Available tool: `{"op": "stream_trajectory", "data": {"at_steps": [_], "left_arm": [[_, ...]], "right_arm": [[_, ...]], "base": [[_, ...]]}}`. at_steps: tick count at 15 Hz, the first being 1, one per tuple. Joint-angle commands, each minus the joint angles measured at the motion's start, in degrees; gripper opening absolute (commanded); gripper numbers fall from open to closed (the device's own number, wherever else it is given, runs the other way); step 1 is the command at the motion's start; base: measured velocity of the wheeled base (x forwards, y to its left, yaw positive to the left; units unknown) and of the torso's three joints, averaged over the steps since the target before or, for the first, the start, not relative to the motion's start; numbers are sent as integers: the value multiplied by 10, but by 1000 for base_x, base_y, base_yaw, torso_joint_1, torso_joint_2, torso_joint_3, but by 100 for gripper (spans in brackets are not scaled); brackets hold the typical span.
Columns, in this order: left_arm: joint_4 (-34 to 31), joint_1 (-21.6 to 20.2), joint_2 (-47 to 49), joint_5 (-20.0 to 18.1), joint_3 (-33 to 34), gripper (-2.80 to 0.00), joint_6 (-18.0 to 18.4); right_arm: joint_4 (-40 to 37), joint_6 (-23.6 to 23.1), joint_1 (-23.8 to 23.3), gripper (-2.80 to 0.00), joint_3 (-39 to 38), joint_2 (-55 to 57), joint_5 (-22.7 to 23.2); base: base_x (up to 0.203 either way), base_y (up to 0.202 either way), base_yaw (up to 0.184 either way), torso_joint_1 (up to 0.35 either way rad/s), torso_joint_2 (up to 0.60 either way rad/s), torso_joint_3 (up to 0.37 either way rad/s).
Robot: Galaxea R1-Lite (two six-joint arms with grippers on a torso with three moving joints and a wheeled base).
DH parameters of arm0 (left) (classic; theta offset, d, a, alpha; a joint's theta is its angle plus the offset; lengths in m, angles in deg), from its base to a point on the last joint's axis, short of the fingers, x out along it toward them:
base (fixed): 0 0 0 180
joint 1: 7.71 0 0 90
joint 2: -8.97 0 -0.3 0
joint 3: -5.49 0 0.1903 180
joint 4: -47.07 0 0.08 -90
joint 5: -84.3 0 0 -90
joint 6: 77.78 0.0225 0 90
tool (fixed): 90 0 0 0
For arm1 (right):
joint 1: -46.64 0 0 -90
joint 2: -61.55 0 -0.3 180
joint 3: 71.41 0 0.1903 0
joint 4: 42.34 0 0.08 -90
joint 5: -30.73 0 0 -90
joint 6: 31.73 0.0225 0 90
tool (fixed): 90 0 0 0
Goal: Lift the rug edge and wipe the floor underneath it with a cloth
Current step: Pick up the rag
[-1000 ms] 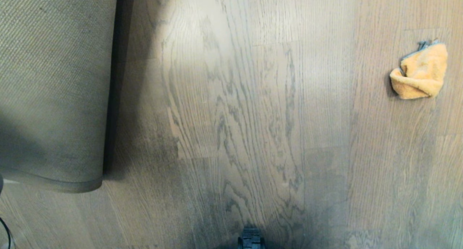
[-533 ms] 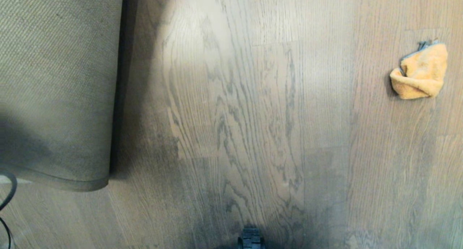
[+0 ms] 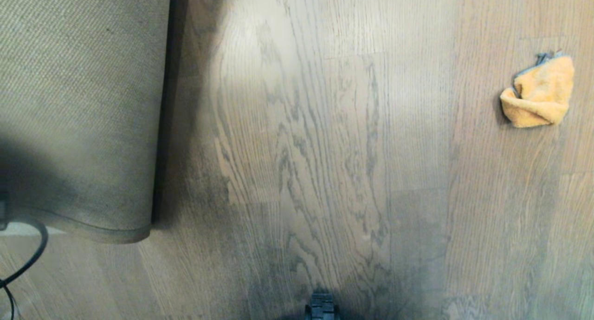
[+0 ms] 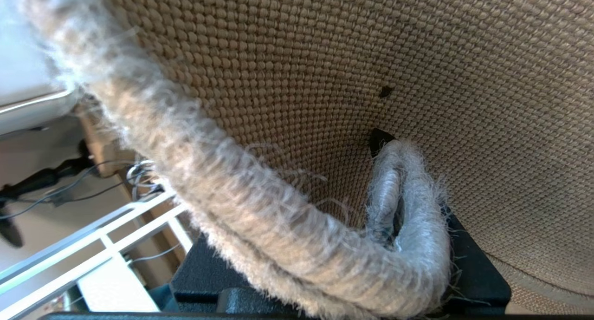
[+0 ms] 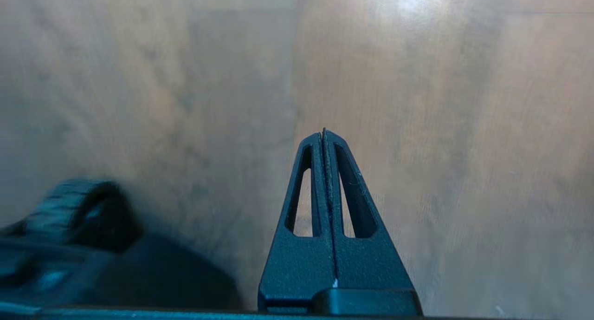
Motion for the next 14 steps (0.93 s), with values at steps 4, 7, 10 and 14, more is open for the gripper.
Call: {"op": "stream_trajectory", "data": {"at_steps": [4,7,10,14], "left_arm": [[4,81,44,58,-5,-280,1],[4,90,54,62,-2,-280,0],[5,90,66,61,-1,-280,-2],[4,90,67,61,1,-280,-2]], "right_arm": [[93,0,7,-280,69,273,66],[253,-1,8,-280,79,482,91],[466,-1,9,0,86,694,105],[789,6,8,0,103,876,114]], "base": [[0,0,0,0,0,0],[0,0,0,0,0,0],[0,0,0,0,0,0],[0,0,0,0,0,0]]}}
